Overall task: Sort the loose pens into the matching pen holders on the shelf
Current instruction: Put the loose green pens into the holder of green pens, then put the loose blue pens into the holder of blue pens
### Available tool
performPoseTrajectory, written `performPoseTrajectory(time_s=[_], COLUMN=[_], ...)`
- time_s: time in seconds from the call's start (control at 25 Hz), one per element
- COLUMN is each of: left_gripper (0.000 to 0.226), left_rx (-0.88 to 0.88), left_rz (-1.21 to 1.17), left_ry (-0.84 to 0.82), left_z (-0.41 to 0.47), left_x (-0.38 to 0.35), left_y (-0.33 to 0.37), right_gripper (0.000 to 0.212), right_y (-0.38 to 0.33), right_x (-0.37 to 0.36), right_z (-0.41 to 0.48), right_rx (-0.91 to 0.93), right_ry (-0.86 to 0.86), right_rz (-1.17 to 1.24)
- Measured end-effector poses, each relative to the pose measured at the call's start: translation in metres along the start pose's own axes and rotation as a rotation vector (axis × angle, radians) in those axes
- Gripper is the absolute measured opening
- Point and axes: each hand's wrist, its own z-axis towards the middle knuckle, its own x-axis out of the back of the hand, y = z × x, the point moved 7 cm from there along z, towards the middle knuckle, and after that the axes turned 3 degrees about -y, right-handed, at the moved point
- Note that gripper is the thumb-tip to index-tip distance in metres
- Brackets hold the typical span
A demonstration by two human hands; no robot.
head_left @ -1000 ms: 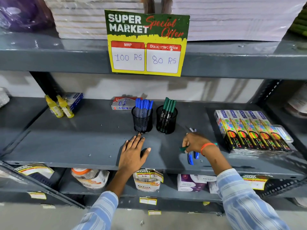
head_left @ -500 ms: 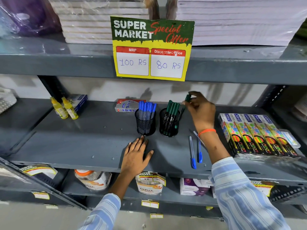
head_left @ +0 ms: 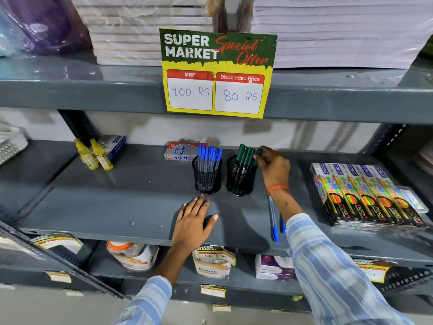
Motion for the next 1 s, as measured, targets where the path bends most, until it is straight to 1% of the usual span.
performPoseTrajectory(time_s=[0.08,0.16,0.24,0.28,0.32,0.36,0.4,0.44,0.52,0.56,0.6,0.68,0.8,0.88,1.0], left_gripper=[0.059,0.06,0.06,0.059,0.059,0.059,0.059,0.059,0.058,0.057,0.057,0.056,0.056,0.056,0.055], left_rx=[0.0,0.001,0.0,0.0,0.002,0.002,0.001,0.0,-0.004,-0.006,-0.006,-0.003,-0.001,-0.001,0.002], left_rz=[0.001,-0.004,-0.009,-0.01,-0.011,-0.01,-0.009,-0.01,-0.014,-0.017,-0.02,-0.021,-0.025,-0.028,-0.021], left_ry=[-0.001,-0.004,-0.002,-0.001,0.0,0.0,0.001,0.004,0.018,0.023,0.024,0.02,0.018,0.019,0.012], left_z=[0.0,0.0,0.0,0.0,0.0,0.0,0.0,0.0,-0.001,-0.001,0.0,0.0,-0.001,-0.001,-0.001], left_x=[0.0,-0.001,0.0,0.0,0.0,0.0,0.0,0.0,0.001,0.002,0.002,0.002,0.002,0.002,0.002], left_y=[0.0,0.0,0.0,0.0,0.0,0.0,0.0,0.0,0.0,0.0,0.001,0.001,0.001,0.001,0.001], right_gripper=[0.03,0.038,0.044,0.04,0.032,0.021,0.012,0.007,0.013,0.017,0.02,0.024,0.022,0.02,0.017], right_y=[0.004,0.007,0.012,0.014,0.017,0.021,0.025,0.031,0.043,0.049,0.053,0.059,0.06,0.058,0.049], right_x=[-0.008,-0.011,-0.004,0.002,0.007,0.009,0.009,0.007,0.005,0.006,0.006,0.004,-0.006,-0.013,-0.025], right_z=[0.003,0.005,0.003,0.0,-0.005,-0.011,-0.02,-0.032,-0.055,-0.064,-0.07,-0.078,-0.088,-0.089,-0.089], right_rx=[-0.002,-0.005,-0.029,-0.026,-0.014,0.002,0.024,0.047,0.073,0.078,0.082,0.073,0.108,0.136,0.209], right_ry=[-0.077,-0.133,-0.128,-0.12,-0.137,-0.201,-0.314,-0.46,-0.746,-0.838,-0.895,-0.956,-0.998,-0.984,-0.907], right_rz=[-0.044,-0.073,-0.062,-0.062,-0.077,-0.113,-0.176,-0.258,-0.419,-0.485,-0.535,-0.559,-0.536,-0.497,-0.441])
